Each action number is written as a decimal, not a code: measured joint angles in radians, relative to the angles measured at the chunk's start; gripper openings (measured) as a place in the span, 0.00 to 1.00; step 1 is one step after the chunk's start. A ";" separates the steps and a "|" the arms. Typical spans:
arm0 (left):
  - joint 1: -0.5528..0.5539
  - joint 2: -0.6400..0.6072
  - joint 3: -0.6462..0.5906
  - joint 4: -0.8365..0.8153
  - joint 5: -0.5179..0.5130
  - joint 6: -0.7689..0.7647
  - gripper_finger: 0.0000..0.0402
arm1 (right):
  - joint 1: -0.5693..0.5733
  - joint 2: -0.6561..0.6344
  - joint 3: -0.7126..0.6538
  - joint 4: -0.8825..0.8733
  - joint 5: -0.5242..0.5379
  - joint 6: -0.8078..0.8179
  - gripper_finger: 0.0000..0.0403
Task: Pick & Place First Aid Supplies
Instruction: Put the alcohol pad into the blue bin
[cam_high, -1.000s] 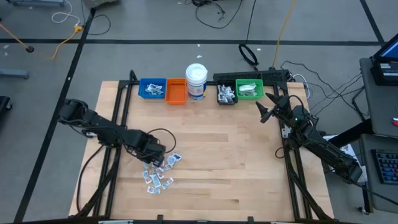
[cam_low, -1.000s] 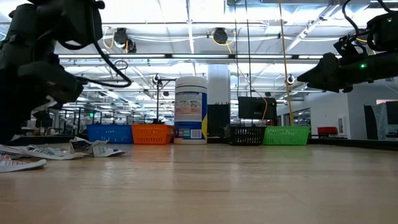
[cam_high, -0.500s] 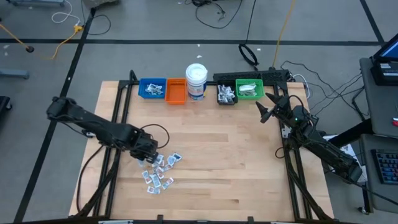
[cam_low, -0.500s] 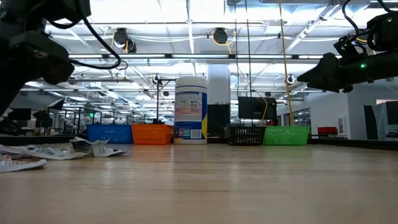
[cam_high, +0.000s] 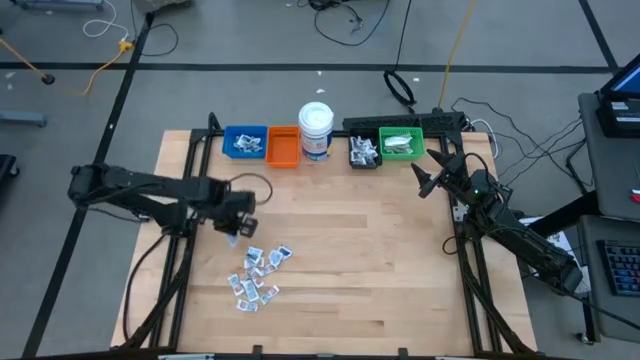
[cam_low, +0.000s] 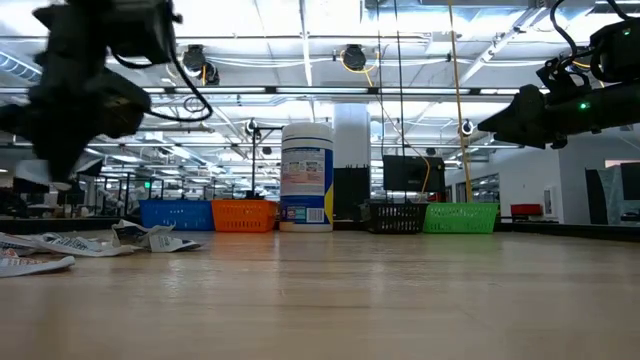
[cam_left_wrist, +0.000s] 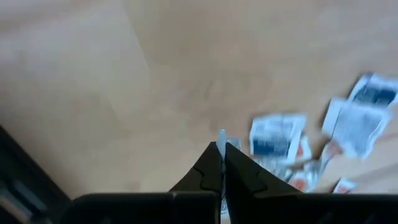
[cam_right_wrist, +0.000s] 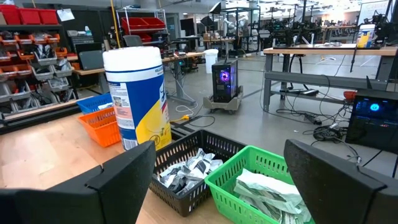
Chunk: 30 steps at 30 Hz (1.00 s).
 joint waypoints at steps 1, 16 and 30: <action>0.046 0.003 0.006 -0.010 0.001 0.042 0.01 | 0.000 0.000 0.000 0.000 0.000 0.000 0.87; 0.746 0.258 0.301 -0.154 -0.068 0.658 0.00 | 0.000 0.000 0.000 0.000 0.000 0.000 0.87; 1.032 0.685 0.786 -0.208 -0.129 0.956 0.00 | 0.000 0.000 0.000 0.000 0.000 0.000 0.87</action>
